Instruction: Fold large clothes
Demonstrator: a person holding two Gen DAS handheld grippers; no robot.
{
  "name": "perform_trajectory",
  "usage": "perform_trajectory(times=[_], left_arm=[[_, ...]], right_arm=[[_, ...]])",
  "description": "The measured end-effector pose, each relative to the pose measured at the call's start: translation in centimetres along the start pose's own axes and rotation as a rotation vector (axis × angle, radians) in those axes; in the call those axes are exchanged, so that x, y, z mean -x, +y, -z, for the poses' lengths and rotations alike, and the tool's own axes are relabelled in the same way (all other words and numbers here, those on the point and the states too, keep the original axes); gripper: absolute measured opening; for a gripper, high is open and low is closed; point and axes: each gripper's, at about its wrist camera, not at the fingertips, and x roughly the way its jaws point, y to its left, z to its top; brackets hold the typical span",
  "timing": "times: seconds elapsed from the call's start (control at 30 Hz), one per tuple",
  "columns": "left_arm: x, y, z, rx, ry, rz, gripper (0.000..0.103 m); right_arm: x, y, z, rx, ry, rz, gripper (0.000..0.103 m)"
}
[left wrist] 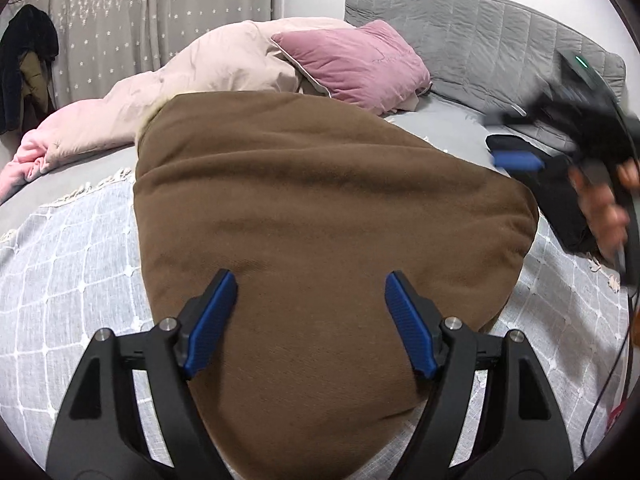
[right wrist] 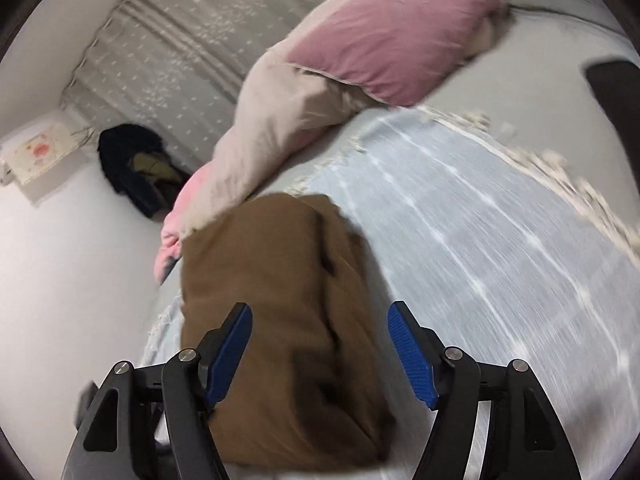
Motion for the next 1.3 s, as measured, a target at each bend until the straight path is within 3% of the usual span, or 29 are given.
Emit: perform_trajectory(times=[0.1,0.23,0.27,0.3,0.37,0.47,0.53,0.57,0.6,0.7,0.73,0.8,0.83,0.87,0.97,1.03,1.1,1.2,1.23,1.3], left_arm=[[0.3,-0.1,0.5,0.012,-0.007,-0.003,0.077],[0.3,-0.3,0.5,0.005,-0.005,0.004,0.077],[0.3,-0.2,0.5,-0.005,-0.002,0.01,0.077],[0.4,-0.2,0.6,-0.012,-0.001,0.012,0.077],[0.5,0.0,0.6,-0.016,0.002,0.029,0.077],[1.0,0.5,0.8,-0.004,-0.002,0.105,0.077],[1.5,0.4,0.6,-0.022,0.014,0.137,0.077],[1.6,0.5,0.4,-0.036,0.036,0.147,0.077],[1.9,0.8,0.1,-0.036,0.05,0.157,0.077],[2.3,3.4,-0.8,0.032,0.075,0.182,0.077],[2.0,5.0,-1.2,0.082,0.077,0.159,0.077],[1.1,7.6,-1.5,0.168,0.093,0.114,0.078],[0.4,9.6,-1.7,0.257,0.11,0.098,0.078],[-0.4,11.3,-1.7,0.337,0.124,0.113,0.078],[-3.0,14.6,-1.0,0.546,0.186,0.195,0.078],[-4.7,15.8,-0.5,0.653,0.205,0.279,0.082],[-6.3,16.3,0.0,0.735,0.206,0.34,0.082],[-7.9,16.7,0.6,0.815,0.206,0.413,0.085],[-9.0,16.9,0.9,0.869,0.219,0.458,0.085],[-10.1,17.0,1.7,0.978,0.234,0.53,0.082]], right_arm=[[-4.6,1.8,-2.7,0.055,0.088,-0.001,0.071],[-11.3,3.7,-4.6,0.082,0.186,0.149,0.069],[-12.2,4.0,-4.5,0.085,0.201,0.131,0.043],[-12.5,4.4,-4.5,0.104,0.208,0.104,0.025],[-11.6,6.6,-4.7,0.199,0.15,0.107,0.011],[-9.1,7.2,-5.1,0.24,0.021,0.071,0.01],[-11.1,3.8,-5.4,0.182,0.04,0.306,0.003],[-12.5,1.2,-5.0,0.151,0.079,0.495,0.003],[-13.0,-0.7,-4.6,0.114,0.113,0.536,0.004],[-11.2,-5.6,-3.0,-0.062,0.141,0.312,0.008],[-10.0,-6.4,-2.6,-0.066,0.13,0.269,0.016],[-8.3,-6.8,-2.5,-0.064,0.123,0.198,0.047],[-7.4,-7.0,-2.6,-0.094,0.119,0.129,0.068],[-6.7,-7.2,-2.8,-0.132,0.116,0.05,0.077],[-6.4,-7.0,-3.5,-0.234,0.156,-0.193,0.089],[-7.5,-5.3,-3.9,-0.237,0.222,-0.274,0.092],[-9.6,-4.0,-3.2,-0.194,0.315,-0.265,0.093],[-13.4,-4.2,-1.8,-0.192,0.429,-0.175,0.093],[-14.7,-5.0,-1.0,-0.244,0.467,-0.188,0.093],[-15.5,-5.3,-0.4,-0.272,0.455,-0.263,0.092]])
